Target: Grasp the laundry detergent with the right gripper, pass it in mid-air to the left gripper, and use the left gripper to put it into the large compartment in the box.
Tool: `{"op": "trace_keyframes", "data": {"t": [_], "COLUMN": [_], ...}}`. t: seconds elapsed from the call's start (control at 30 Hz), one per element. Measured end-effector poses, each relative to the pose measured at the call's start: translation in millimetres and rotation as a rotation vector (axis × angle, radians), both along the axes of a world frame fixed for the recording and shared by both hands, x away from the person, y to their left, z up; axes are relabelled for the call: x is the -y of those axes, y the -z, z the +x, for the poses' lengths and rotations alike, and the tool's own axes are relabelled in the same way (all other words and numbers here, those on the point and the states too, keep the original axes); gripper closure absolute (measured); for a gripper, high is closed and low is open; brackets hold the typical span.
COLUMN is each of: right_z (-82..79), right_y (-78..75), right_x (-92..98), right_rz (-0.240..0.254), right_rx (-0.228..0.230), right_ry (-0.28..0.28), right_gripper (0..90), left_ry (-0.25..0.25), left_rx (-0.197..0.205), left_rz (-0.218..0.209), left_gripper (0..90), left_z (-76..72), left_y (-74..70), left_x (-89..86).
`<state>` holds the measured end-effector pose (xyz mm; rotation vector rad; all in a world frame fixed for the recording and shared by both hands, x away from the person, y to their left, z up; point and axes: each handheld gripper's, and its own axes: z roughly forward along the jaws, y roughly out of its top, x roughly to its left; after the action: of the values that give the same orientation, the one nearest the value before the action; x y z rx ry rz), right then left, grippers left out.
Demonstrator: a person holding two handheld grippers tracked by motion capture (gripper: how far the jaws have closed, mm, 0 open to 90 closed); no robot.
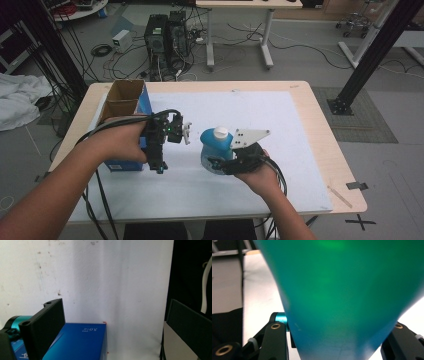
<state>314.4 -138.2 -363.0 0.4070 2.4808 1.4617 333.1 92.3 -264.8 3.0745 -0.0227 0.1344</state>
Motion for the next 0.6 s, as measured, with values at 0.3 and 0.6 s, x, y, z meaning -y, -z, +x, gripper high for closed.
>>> {"op": "trace_keyframes", "data": {"t": [0.3, 0.6], "right_z": [1.4, 2.7], "right_y": [4.6, 14.6], "right_x": [-13.6, -33.0], "right_rz": [-0.021, -0.050], "right_rx": [-0.017, -0.044], "right_ry": [-0.106, -0.181], "right_gripper": [46.2, 46.2], "left_ry": [0.039, 0.070], "left_rx": [-0.010, -0.021], "left_rz": [-0.015, -0.020], "left_gripper": [1.7, 1.7], "left_z": [-2.9, -5.7], "left_y": [-8.5, -10.3], "left_x": [14.7, 25.3]}}
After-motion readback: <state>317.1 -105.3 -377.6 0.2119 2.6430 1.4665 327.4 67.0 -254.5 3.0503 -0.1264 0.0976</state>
